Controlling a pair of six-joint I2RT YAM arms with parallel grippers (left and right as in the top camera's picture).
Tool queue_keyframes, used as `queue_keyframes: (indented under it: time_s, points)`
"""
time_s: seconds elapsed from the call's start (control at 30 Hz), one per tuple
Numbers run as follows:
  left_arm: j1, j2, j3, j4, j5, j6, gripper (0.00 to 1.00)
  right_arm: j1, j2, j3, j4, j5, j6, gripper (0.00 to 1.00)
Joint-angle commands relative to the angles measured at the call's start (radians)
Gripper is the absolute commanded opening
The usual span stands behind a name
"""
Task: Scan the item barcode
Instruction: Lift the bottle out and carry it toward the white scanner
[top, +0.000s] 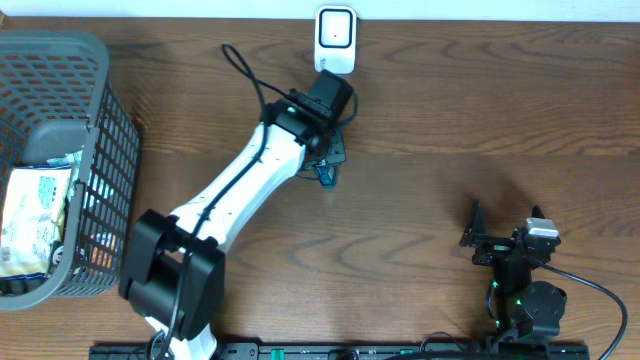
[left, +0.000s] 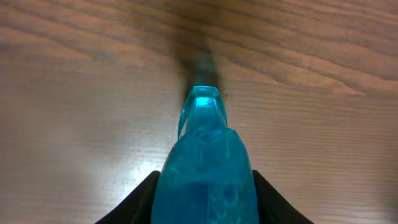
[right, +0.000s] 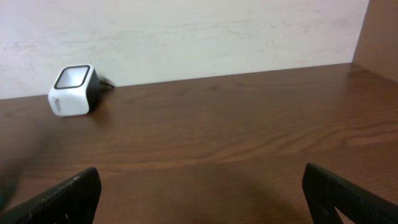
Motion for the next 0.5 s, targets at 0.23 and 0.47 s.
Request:
queue_keyframes:
  time_s: [0.23, 0.47]
  points:
    - [-0.042, 0.011, 0.041, 0.046, -0.042, 0.043, 0.36, 0.005, -0.001, -0.001, -0.006, -0.009, -0.012, 0.99]
    - [-0.046, 0.010, 0.041, 0.065, -0.042, 0.043, 0.39, 0.005, -0.001, -0.001, -0.006, -0.009, -0.012, 0.99]
